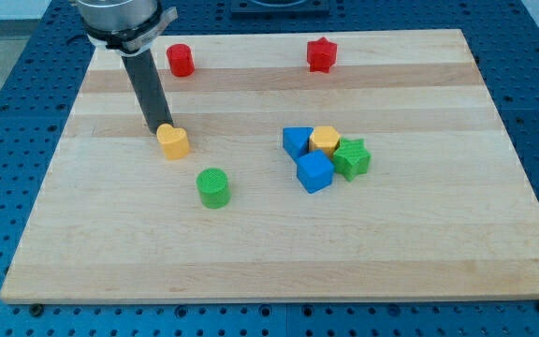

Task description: Push yellow heart towards green circle

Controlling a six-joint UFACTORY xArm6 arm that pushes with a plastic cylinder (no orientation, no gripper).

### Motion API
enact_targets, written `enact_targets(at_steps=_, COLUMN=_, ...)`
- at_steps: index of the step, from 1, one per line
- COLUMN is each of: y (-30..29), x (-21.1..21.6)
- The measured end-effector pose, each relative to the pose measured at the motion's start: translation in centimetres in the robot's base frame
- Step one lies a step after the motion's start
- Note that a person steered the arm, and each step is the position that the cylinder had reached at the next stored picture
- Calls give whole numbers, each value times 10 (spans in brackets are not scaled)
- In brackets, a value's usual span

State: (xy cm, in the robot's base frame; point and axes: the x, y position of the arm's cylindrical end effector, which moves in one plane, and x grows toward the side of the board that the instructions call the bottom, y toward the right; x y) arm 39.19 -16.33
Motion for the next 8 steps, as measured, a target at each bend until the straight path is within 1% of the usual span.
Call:
enact_targets(at_steps=3, y=-5, x=1)
enact_targets(at_steps=6, y=-4, x=32)
enact_targets(at_steps=8, y=-2, x=32)
